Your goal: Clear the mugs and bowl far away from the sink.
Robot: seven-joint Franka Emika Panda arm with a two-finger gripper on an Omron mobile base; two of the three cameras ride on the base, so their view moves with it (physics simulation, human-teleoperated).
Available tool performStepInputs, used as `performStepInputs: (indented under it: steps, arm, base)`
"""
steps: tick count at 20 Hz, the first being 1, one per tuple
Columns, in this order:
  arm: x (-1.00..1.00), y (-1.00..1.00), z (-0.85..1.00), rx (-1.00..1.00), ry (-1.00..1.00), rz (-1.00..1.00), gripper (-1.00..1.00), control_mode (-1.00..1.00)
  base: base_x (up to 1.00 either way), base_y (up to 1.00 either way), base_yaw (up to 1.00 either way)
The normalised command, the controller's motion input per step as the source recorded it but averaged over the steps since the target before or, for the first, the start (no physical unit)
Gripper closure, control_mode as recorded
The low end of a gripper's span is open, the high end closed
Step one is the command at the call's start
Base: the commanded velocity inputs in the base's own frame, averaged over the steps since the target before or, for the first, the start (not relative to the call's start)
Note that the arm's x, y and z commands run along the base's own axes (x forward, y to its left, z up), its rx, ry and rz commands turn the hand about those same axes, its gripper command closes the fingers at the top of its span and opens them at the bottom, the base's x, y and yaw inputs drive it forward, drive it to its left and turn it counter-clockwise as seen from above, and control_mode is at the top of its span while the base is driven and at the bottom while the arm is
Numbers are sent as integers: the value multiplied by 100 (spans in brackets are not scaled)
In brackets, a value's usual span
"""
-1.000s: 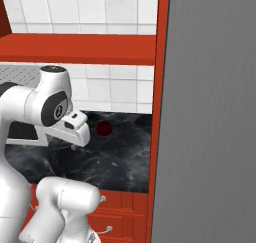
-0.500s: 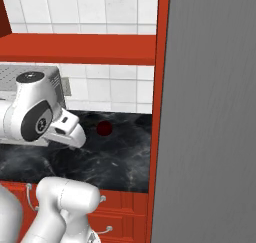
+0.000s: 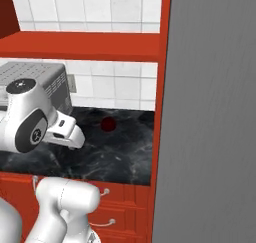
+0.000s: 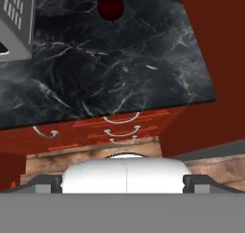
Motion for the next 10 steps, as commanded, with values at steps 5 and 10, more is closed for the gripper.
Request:
performStepInputs:
  steps: [5,10]
  arm:
    - [0,0,0,0,0,0,-100,100]
    - [0,0,0,0,0,0,-100,100]
  base:
    - [-100,0,0]
    - [-100,11,-2]
